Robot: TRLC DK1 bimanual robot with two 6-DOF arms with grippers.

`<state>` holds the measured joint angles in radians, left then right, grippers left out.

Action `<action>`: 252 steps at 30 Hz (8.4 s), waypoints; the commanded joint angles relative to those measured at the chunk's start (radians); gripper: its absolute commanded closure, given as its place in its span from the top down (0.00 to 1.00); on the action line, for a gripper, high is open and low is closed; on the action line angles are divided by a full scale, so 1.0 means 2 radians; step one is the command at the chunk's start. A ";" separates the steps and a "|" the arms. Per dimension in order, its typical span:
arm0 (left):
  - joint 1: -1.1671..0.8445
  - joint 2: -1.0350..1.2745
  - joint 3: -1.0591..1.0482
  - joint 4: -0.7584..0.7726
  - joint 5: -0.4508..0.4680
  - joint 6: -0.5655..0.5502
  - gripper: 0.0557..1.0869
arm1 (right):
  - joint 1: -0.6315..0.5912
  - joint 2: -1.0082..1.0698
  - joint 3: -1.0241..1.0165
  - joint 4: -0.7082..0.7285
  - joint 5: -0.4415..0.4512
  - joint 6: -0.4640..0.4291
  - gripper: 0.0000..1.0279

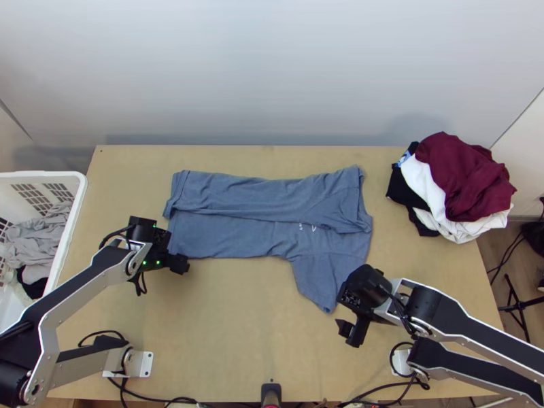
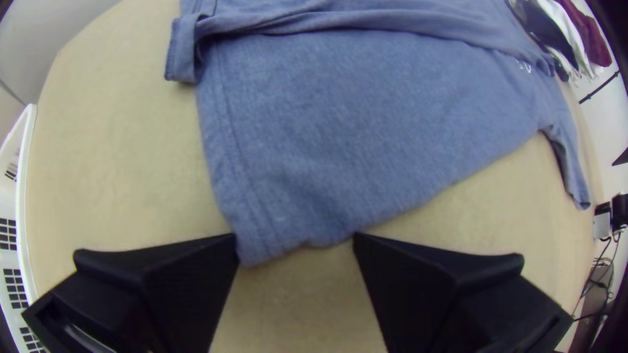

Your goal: Fold the t-shirt

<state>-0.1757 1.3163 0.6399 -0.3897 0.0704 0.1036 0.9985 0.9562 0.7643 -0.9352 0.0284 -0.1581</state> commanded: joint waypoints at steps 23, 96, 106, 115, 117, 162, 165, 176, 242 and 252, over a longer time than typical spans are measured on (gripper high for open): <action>-0.005 0.011 0.046 0.005 0.004 -0.017 0.04 | 0.075 0.089 -0.027 0.103 0.036 -0.039 0.94; 0.085 0.413 0.606 -0.159 -0.015 0.003 0.04 | -0.404 0.509 0.314 0.474 0.039 -0.433 0.03; 0.102 0.435 0.602 -0.175 -0.018 0.007 0.04 | -0.419 0.531 0.294 0.480 0.039 -0.450 0.03; 0.108 0.429 0.580 -0.176 -0.018 0.004 0.15 | -0.422 0.511 0.237 0.509 0.039 -0.459 0.03; 0.105 0.428 0.583 -0.177 -0.018 -0.009 0.64 | -0.416 0.510 0.230 0.540 0.039 -0.454 0.28; 0.054 0.380 0.496 -0.130 0.293 -0.226 0.94 | -0.411 0.010 0.134 0.372 0.062 -0.442 0.97; 0.022 0.373 0.492 -0.111 0.334 -0.233 0.36 | -0.411 0.003 0.130 0.372 0.062 -0.440 0.97; 0.021 0.347 0.615 -0.190 0.335 -0.224 0.04 | -0.396 -0.062 0.073 0.372 0.062 -0.436 0.97; -0.274 0.520 0.821 0.012 0.074 -0.198 0.96 | -0.427 -0.331 -0.163 0.297 0.099 -0.304 0.97; -0.234 0.475 0.770 -0.130 0.056 -0.113 0.96 | -0.431 -0.127 -0.043 0.272 0.085 -0.094 0.97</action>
<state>-0.6914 2.3318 2.2509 -0.4870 0.2180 -0.2310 0.1406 0.4587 0.5365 -0.3355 0.2291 -0.5846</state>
